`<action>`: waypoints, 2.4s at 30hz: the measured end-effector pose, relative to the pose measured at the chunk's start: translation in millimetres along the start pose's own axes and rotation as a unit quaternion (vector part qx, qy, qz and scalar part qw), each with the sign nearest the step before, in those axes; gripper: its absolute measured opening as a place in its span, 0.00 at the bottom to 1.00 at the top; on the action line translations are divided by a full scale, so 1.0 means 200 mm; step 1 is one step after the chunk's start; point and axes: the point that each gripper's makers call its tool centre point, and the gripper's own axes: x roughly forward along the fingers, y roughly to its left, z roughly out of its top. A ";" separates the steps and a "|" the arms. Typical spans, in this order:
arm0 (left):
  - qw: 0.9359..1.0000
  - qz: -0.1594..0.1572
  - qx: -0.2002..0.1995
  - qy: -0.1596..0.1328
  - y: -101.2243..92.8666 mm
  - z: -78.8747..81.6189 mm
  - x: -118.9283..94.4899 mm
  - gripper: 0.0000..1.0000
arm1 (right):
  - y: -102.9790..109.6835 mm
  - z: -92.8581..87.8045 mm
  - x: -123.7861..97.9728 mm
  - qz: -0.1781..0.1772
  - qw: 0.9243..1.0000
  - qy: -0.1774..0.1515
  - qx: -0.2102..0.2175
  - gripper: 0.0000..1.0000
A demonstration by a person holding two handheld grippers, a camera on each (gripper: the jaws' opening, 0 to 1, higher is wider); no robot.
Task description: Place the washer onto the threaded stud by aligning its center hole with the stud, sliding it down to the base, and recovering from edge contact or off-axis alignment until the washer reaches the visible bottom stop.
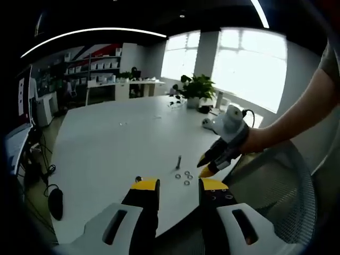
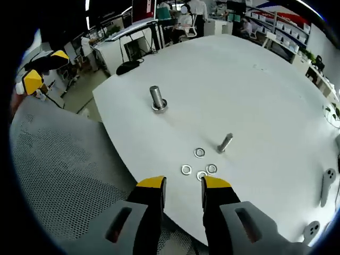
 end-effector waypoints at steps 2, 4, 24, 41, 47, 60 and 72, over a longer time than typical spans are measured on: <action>1.000 -0.002 0.006 0.003 -0.01 0.00 0.00 0.27 | 0.01 0.00 0.03 0.006 1.000 0.007 -0.011 0.29; 1.000 -0.001 0.005 0.001 0.00 0.00 0.00 0.27 | 0.01 -0.01 0.05 0.012 0.999 0.017 -0.026 0.28; 1.000 -0.004 -0.007 0.015 0.00 -0.03 0.01 0.24 | 0.01 -0.09 0.20 0.025 0.992 0.081 -0.091 0.26; 0.999 0.009 0.011 0.029 0.02 -0.06 0.01 0.24 | 0.00 -0.09 0.28 0.043 0.981 0.106 -0.154 0.25; 0.999 0.008 0.011 0.035 0.02 -0.07 0.01 0.24 | -0.01 -0.06 0.30 0.047 0.982 0.113 -0.144 0.22; 0.999 0.010 0.016 0.045 0.01 -0.09 0.02 0.24 | -0.01 -0.08 0.30 0.054 0.955 0.169 -0.237 0.20; 0.998 0.014 0.021 0.051 0.02 -0.10 0.02 0.24 | -0.02 -0.09 0.31 0.054 0.921 0.241 -0.302 0.16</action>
